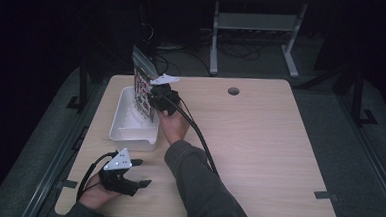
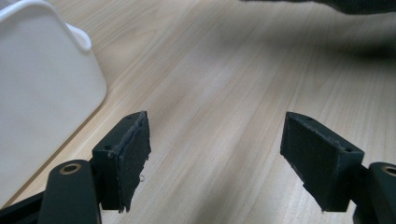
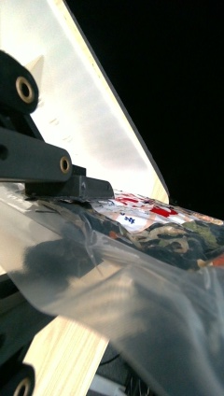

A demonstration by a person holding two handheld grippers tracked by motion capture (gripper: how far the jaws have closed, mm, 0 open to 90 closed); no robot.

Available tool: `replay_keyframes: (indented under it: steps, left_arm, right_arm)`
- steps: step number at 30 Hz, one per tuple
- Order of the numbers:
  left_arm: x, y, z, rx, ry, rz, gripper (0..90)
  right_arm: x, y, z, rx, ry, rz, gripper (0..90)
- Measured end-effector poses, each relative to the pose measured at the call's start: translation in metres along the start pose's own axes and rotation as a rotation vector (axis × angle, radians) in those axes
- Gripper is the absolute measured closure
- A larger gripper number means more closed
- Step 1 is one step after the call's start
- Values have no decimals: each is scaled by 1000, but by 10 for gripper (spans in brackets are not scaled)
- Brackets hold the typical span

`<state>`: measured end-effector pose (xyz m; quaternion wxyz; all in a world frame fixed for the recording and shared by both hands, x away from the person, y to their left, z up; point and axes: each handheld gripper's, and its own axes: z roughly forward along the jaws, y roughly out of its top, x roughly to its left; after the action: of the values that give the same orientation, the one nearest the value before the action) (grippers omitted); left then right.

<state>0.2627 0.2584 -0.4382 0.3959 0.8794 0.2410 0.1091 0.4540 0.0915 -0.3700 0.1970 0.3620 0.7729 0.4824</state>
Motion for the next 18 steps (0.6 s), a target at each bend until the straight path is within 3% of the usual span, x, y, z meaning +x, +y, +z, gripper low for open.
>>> replay_keyframes:
  steps: [3, 12, 18]
  left_arm:
    - [0, 0, 0, 0, 1, -1, 236]
    - [0, -1, 0, 1, 7, -2, 236]
    - [0, -1, 0, 1, 10, -3, 235]
  right_arm:
    - [6, 0, -1, 4, -33, -15, 718]
    - [15, -4, -6, 7, -112, 17, 720]
    - [14, -7, -9, 0, -142, 66, 723]
